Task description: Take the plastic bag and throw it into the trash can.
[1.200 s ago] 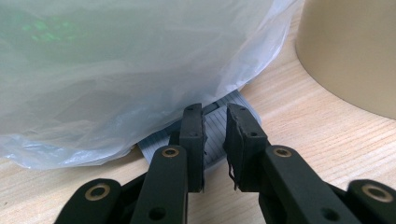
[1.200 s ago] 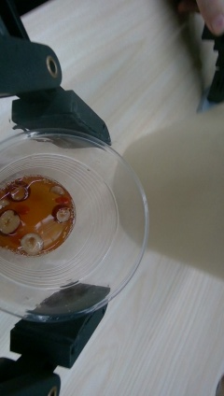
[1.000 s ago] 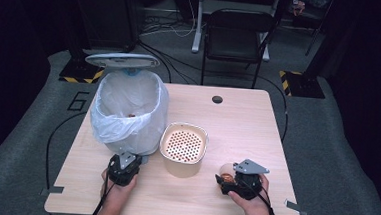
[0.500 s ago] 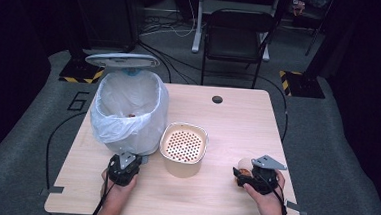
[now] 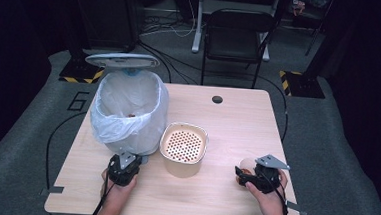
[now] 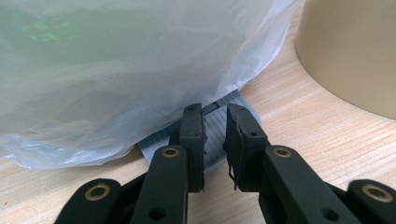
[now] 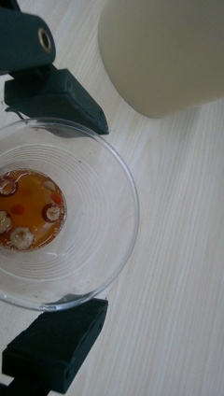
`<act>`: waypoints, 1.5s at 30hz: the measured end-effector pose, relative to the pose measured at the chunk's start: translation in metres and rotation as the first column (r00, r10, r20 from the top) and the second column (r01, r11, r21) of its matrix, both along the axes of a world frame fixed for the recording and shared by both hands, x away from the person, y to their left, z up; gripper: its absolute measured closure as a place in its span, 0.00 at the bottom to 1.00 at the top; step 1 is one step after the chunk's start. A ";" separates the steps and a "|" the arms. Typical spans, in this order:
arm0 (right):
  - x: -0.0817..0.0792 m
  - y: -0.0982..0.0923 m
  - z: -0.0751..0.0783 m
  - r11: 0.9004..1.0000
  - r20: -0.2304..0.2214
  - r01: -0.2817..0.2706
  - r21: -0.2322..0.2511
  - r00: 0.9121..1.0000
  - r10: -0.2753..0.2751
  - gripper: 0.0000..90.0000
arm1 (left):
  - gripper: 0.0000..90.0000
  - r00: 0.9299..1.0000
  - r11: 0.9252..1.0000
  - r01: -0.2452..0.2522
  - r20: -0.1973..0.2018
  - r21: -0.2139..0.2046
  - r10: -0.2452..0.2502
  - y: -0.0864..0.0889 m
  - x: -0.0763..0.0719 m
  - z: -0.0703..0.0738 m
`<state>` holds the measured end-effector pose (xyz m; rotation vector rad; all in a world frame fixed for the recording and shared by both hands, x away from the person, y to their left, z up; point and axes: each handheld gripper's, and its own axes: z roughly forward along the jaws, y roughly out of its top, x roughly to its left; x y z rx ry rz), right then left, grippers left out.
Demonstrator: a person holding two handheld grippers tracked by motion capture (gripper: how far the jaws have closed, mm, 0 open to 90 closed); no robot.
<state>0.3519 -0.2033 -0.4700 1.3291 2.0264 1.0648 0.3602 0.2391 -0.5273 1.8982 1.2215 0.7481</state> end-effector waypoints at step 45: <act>0.040 0.113 0.059 0.969 -0.014 -0.245 0.039 0.969 0.246 0.46 | 0.85 1.000 1.000 0.002 0.000 0.003 -0.002 0.000 0.000 0.000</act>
